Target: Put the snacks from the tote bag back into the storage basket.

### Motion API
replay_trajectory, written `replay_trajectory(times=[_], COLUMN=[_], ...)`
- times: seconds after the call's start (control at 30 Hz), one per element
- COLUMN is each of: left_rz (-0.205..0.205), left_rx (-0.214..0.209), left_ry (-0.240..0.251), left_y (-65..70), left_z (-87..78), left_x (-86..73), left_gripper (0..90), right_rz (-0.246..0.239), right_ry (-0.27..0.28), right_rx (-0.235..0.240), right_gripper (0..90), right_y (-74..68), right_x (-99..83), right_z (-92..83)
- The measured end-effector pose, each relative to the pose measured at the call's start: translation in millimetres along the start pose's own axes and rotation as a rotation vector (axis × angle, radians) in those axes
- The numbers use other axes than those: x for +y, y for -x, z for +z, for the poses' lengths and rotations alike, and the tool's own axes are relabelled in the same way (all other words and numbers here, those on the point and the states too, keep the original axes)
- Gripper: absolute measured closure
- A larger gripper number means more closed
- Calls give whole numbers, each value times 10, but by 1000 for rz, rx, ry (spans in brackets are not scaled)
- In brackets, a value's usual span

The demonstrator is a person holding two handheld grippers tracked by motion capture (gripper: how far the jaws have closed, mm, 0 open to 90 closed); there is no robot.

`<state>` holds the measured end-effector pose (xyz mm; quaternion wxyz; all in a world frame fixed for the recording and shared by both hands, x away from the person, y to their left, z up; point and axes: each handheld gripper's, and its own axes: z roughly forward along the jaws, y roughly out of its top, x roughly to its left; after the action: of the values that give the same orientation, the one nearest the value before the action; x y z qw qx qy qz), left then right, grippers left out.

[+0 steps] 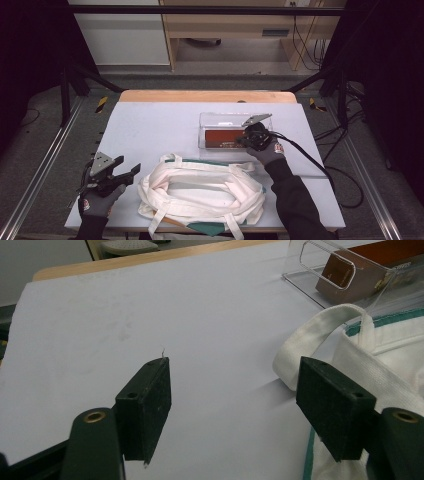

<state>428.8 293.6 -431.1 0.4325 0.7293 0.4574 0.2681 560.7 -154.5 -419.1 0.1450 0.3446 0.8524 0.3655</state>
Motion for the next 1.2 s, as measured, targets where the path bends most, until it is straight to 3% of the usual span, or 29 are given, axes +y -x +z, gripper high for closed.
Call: replay_trajectory(times=[0.07, 0.23, 0.8, 1.03, 1.2], left_rz=[1, 2, 2, 2, 2], left_rx=[0, -1, -1, -2, -2], left_ry=[-2, 0, -3, -1, 2], left_y=[1, 4, 5, 5, 13], left_z=[3, 0, 6, 2, -2], left_x=[0, 1, 0, 0, 3], left_gripper=[299, 300, 300, 301, 300], right_rz=[-14, -21, -39, -74, -50], right_ry=[3, 2, 51, 83, 140], right_rx=[16, -7, -7, -24, -41], right_gripper=[900, 900, 900, 779, 662], right_y=[-34, -48, -65, -73, -53], right_x=[3, -6, -13, -21, -7], right_z=[21, 69, 137, 64, -128])
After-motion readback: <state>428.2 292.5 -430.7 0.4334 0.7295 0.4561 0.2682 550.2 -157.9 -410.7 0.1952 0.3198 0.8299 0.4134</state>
